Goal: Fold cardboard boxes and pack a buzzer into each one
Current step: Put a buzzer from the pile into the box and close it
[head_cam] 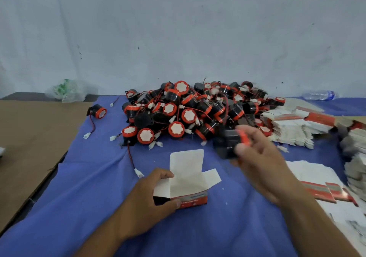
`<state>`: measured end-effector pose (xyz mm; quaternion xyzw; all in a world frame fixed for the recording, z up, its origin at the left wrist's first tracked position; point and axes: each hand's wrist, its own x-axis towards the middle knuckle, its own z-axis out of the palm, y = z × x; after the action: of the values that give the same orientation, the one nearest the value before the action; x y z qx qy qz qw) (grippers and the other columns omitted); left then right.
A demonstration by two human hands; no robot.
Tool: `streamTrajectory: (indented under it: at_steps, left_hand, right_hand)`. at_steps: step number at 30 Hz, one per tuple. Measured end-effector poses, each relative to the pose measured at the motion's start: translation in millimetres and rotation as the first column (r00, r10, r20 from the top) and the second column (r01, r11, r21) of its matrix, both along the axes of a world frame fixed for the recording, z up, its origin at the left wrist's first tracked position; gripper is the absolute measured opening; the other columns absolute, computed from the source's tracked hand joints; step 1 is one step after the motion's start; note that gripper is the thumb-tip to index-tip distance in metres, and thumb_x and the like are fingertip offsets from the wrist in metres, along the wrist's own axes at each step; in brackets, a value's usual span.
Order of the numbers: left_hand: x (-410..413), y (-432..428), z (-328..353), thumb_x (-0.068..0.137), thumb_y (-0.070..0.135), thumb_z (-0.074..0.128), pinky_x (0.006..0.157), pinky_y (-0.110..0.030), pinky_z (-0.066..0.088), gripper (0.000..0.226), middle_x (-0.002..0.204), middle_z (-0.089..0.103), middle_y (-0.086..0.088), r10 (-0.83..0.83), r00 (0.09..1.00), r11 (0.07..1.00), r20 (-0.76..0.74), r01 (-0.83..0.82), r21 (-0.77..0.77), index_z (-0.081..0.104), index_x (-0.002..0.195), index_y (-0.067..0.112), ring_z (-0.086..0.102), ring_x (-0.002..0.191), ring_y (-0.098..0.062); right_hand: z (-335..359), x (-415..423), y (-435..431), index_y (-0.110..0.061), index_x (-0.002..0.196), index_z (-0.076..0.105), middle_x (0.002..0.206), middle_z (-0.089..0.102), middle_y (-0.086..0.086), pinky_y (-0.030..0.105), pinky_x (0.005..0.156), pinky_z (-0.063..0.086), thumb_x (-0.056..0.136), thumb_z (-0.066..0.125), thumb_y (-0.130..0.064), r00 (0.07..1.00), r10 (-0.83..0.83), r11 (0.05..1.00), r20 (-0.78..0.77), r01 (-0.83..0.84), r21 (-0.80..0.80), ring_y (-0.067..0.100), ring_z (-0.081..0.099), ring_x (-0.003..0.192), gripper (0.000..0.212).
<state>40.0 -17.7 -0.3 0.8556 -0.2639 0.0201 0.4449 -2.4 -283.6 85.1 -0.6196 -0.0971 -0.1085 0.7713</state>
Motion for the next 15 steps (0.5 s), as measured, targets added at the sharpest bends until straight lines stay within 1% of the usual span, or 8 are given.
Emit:
streamTrajectory:
  at_steps: [2,4,6,8,10,12,14,15]
  left_hand:
    - [-1,-1,1,0.067,0.063,0.069,0.088,-0.002,0.037,0.053,0.124,0.043,0.043,-0.022,1.0,1.0,0.016,0.022,0.0,0.049,0.113,0.045,0.044,0.115,0.015]
    - [0,-1,1,0.072,0.053,0.076,0.085,0.0,0.037,0.051,0.122,0.047,0.039,-0.033,0.999,0.999,0.018,0.033,-0.006,0.051,0.116,0.044,0.048,0.113,0.014]
    - [1,-1,2,0.073,0.049,0.076,0.084,-0.002,0.04,0.052,0.121,0.052,0.034,-0.045,0.999,0.998,0.012,0.046,-0.041,0.052,0.119,0.041,0.053,0.111,0.01]
    - [0,-2,3,0.068,0.054,0.072,0.082,-0.005,0.044,0.052,0.117,0.055,0.032,-0.038,0.999,0.994,-0.02,0.036,-0.101,0.054,0.115,0.039,0.057,0.107,0.009]
    - [-1,-4,3,0.069,0.056,0.069,0.08,-0.004,0.044,0.047,0.114,0.057,0.033,-0.022,1.0,0.996,-0.017,0.021,-0.088,0.054,0.111,0.041,0.057,0.105,0.009]
    - [-1,-4,1,0.072,0.054,0.068,0.08,-0.002,0.042,0.04,0.113,0.058,0.032,-0.026,0.999,0.999,0.022,0.027,-0.046,0.055,0.109,0.044,0.058,0.104,0.008]
    - [-3,-6,3,0.076,0.05,0.069,0.084,-0.004,0.041,0.036,0.114,0.06,0.029,-0.046,0.997,0.998,0.058,0.048,-0.034,0.057,0.11,0.044,0.058,0.107,0.005]
    - [-3,-8,3,0.079,0.047,0.068,0.088,-0.007,0.042,0.034,0.115,0.061,0.026,-0.074,0.994,0.996,0.077,0.076,-0.034,0.059,0.111,0.042,0.058,0.109,0.002]
  right_hand:
    - [-3,-2,12,-0.027,0.122,0.062,0.117,0.067,-0.002,0.023,0.081,0.054,0.081,0.074,-0.006,0.992,0.073,0.942,0.1,-0.035,-0.333,0.014,0.066,0.101,0.048]
    - [-11,1,22,-0.025,0.131,0.061,0.134,0.053,-0.005,0.026,0.097,0.048,0.087,0.074,-0.006,0.976,0.156,0.758,0.151,-0.02,-0.652,0.014,0.057,0.122,0.049]
    - [-18,7,28,-0.021,0.13,0.064,0.143,0.04,-0.009,0.026,0.103,0.044,0.092,0.067,-0.002,0.97,0.16,0.544,0.183,0.068,-0.836,0.013,0.046,0.131,0.043]
    - [-22,8,32,-0.018,0.126,0.068,0.145,0.036,-0.008,0.029,0.102,0.044,0.092,0.06,0.004,0.968,0.136,0.437,0.21,0.131,-0.89,0.014,0.044,0.13,0.041]
    - [-25,6,33,-0.02,0.123,0.071,0.141,0.038,-0.005,0.028,0.096,0.047,0.092,0.058,0.002,0.961,0.129,0.373,0.244,0.182,-0.91,0.009,0.045,0.119,0.04]
    - [-29,3,35,-0.022,0.12,0.073,0.136,0.042,-0.002,0.02,0.088,0.045,0.091,0.059,-0.003,0.952,0.14,0.326,0.272,0.215,-0.921,0.004,0.042,0.106,0.038]
    - [-32,1,40,-0.023,0.117,0.074,0.132,0.042,-0.002,0.011,0.084,0.037,0.092,0.058,-0.008,0.963,0.153,0.291,0.221,0.17,-0.942,0.009,0.043,0.104,0.033]
    - [-32,1,43,-0.022,0.113,0.075,0.129,0.043,-0.003,0.013,0.083,0.039,0.093,0.058,-0.013,0.973,0.157,0.273,0.172,0.124,-0.954,0.012,0.045,0.103,0.028]
